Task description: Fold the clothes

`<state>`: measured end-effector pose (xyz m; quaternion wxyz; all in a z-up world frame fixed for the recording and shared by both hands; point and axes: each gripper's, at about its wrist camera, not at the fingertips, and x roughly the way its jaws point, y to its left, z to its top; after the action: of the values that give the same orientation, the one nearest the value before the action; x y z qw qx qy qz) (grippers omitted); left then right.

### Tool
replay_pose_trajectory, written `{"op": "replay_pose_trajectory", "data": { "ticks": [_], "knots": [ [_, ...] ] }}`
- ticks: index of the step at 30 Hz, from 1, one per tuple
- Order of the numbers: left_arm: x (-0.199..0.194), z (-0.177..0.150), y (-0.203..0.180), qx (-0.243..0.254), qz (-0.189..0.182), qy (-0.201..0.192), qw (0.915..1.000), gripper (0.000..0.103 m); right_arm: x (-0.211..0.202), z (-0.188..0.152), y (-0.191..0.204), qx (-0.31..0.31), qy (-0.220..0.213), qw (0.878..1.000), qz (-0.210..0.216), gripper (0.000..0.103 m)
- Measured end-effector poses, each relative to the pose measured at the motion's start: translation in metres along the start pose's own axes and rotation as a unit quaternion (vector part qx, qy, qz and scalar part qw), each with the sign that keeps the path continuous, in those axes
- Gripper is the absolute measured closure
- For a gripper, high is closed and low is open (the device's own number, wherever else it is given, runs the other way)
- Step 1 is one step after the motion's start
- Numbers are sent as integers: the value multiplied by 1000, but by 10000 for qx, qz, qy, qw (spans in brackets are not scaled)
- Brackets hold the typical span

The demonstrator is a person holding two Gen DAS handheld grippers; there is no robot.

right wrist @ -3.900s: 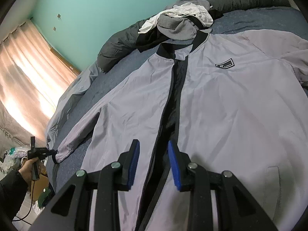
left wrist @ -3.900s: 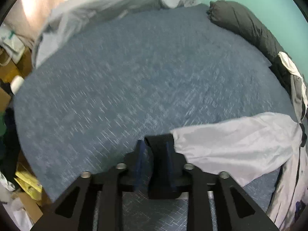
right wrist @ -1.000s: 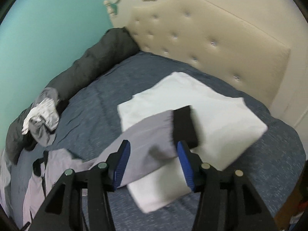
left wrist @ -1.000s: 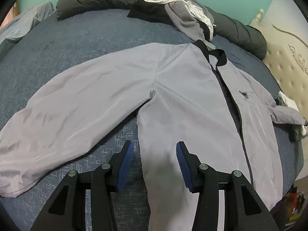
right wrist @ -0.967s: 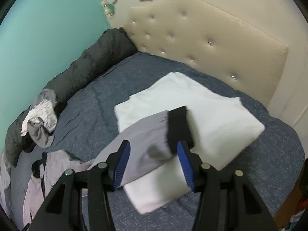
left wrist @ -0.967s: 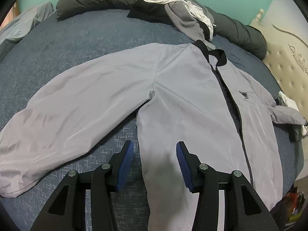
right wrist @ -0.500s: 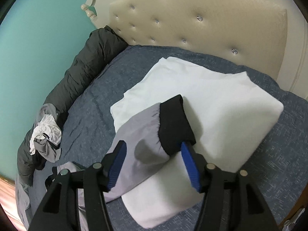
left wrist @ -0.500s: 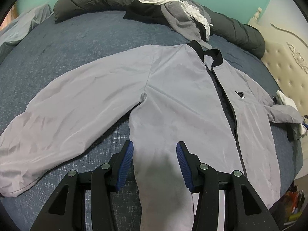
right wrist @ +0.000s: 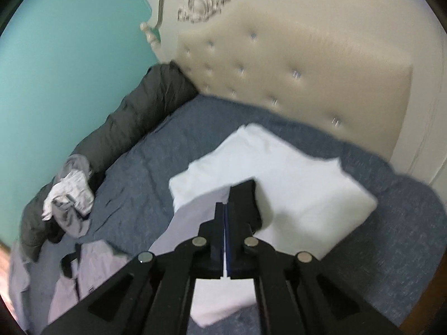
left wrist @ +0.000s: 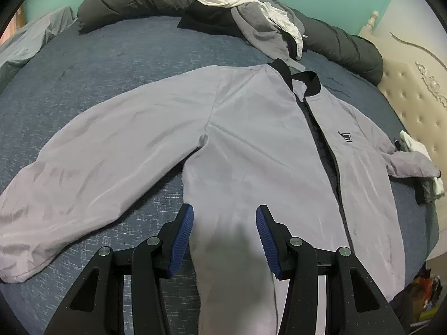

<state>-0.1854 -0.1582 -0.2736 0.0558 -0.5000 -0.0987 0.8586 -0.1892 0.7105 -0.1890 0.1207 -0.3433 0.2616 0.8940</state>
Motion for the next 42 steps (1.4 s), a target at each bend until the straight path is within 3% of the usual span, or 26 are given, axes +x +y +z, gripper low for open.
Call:
{"op": "replay_pose_trajectory", "data": {
  "ticks": [1, 3, 4, 5, 9, 13, 18, 19, 20, 23, 30, 37, 42],
  "knots": [
    [0, 0, -1, 9, -1, 0, 10000, 52, 4, 0, -1, 97, 55, 9999, 45, 102],
    [-1, 1, -3, 26, -4, 1, 10000, 52, 15, -2, -3, 280, 217, 9993, 84, 88],
    [-1, 1, -4, 34, -5, 2, 10000, 52, 21, -4, -3, 358, 318, 9988, 45, 65],
    [-1, 2, -5, 43, -6, 2, 10000, 52, 26, -5, -3, 414, 380, 9984, 40, 51],
    [-2, 3, -10, 77, -12, 4, 10000, 52, 43, -10, 3, 518, 509, 9973, 138, 51],
    [-1, 4, -10, 76, -22, 0, 10000, 52, 65, -17, 4, 678, 867, 9938, -131, 51],
    [4, 3, -11, 111, -21, 52, 9999, 52, 77, -20, 8, 601, 747, 9951, -224, 51],
    [5, 3, -11, 110, -17, 66, 9999, 52, 75, -20, 9, 602, 660, 9957, -240, 60],
    [7, 2, -10, 104, -12, 81, 9999, 52, 73, -19, 9, 600, 566, 9963, -250, 81],
    [8, 1, -9, 69, -6, 85, 9999, 52, 62, -18, 13, 451, 249, 9986, -102, 88],
    [6, -1, -7, 58, -10, 73, 10000, 52, 7, -13, 24, 4, -739, 9963, 449, 90],
    [4, -3, -13, 22, -116, 61, 9999, 52, 22, -39, -2, -59, -222, 9997, 128, 90],
    [8, -5, -32, 148, -265, 137, 9994, 52, 26, -51, -11, 20, -191, 9998, 115, 89]
  ]
}}
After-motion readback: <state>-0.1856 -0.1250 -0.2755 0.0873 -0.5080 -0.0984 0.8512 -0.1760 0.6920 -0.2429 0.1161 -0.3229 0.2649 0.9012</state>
